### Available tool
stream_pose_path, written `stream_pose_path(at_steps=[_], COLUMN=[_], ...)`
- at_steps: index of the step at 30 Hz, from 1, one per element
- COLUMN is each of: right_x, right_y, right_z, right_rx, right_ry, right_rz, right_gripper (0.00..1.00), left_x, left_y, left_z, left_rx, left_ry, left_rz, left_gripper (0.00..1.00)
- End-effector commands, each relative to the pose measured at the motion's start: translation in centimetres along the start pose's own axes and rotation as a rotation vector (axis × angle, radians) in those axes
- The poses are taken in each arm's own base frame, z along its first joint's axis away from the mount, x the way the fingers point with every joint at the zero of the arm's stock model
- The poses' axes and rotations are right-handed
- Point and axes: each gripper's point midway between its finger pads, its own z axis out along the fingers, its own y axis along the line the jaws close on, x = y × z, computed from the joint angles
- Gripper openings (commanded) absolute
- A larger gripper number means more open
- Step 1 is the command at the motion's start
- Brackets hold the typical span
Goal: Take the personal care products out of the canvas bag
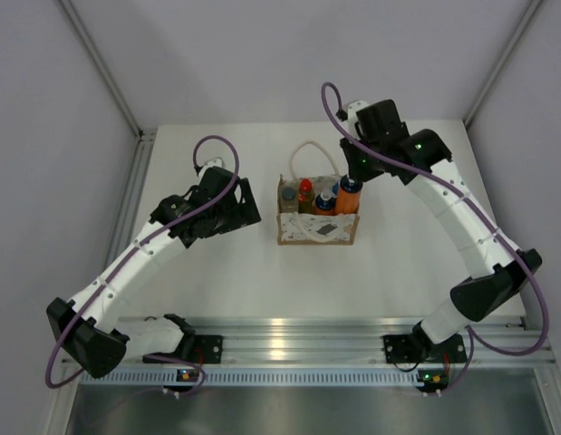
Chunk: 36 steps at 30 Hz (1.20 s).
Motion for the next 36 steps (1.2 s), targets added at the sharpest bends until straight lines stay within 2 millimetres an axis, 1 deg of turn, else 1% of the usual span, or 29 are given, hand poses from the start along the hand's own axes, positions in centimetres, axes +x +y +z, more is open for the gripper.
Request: stream_pose_path(at_steps=[1, 5, 6, 9, 10, 12, 15, 19, 22, 26, 29, 30, 31, 32, 34, 35, 36], right_x=[-4.5, -5.8, -6.3, -7.2, -7.4, -7.8, -8.0, -7.5, -6.6, -5.6, -5.1, -4.3, -4.5, -4.3, -3.6, -2.9, -2.7], right_y=[-1.5, -2.6, -2.8, -3.9, -4.4, -4.8, -5.8, -7.5, -9.1, -10.3, -11.4, -11.6, -12.2, -12.4, -13.0, -13.1, -13.3], right_z=[-5.4, -7.2, -8.0, -9.6, -10.0, -10.8, -11.6, -12.1, -11.5, -10.4, -9.3, -8.4, -8.1, -7.8, -6.6, -5.7, -5.4], right_rx=[0.051, 0.094, 0.1, 0.131, 0.146, 0.154, 0.177, 0.24, 0.296, 0.343, 0.367, 0.364, 0.372, 0.375, 0.387, 0.388, 0.391], right_ry=[-0.204, -0.265, -0.291, -0.34, -0.35, -0.373, -0.393, -0.395, -0.363, -0.333, -0.347, -0.33, -0.349, -0.351, -0.349, -0.332, -0.333], right_rz=[0.067, 0.112, 0.134, 0.171, 0.183, 0.194, 0.212, 0.224, 0.24, 0.246, 0.267, 0.278, 0.292, 0.298, 0.308, 0.31, 0.314], right_gripper=[0.0, 0.0, 0.0, 0.0, 0.0, 0.0, 0.0, 0.0, 0.0, 0.0, 0.0, 0.0, 0.0, 0.0, 0.0, 0.0, 0.0], left_x=[-0.3, -0.3, -0.2, -0.2, -0.1, -0.1, -0.1, -0.1, -0.1, -0.2, -0.1, -0.1, -0.1, -0.1, 0.0, 0.0, 0.1], left_y=[0.5, 0.6, 0.5, 0.7, 0.7, 0.9, 0.9, 0.9, 0.9, 0.9, 0.9, 0.9, 0.9, 0.9, 1.0, 1.1, 1.1], left_z=[-0.8, -0.7, -0.7, -0.7, -0.7, -0.7, -0.7, -0.8, -0.8, -0.9, -1.0, -1.0, -1.0, -1.1, -1.2, -1.3, -1.3], left_rx=[-0.005, -0.008, -0.006, -0.011, -0.014, -0.017, -0.02, -0.017, -0.016, -0.013, -0.01, -0.008, -0.008, -0.008, -0.008, -0.008, -0.008], left_ry=[-0.023, -0.021, -0.019, -0.018, -0.015, -0.016, -0.018, -0.019, -0.017, -0.02, -0.019, -0.019, -0.019, -0.019, -0.019, -0.017, -0.014], left_rz=[0.019, 0.024, 0.026, 0.031, 0.033, 0.034, 0.037, 0.038, 0.041, 0.042, 0.043, 0.045, 0.045, 0.045, 0.046, 0.046, 0.049], left_gripper=[0.98, 0.98, 0.98, 0.99, 0.98, 0.98, 0.98, 0.98, 0.98, 0.98, 0.99, 0.98, 0.98, 0.98, 0.98, 0.99, 0.98])
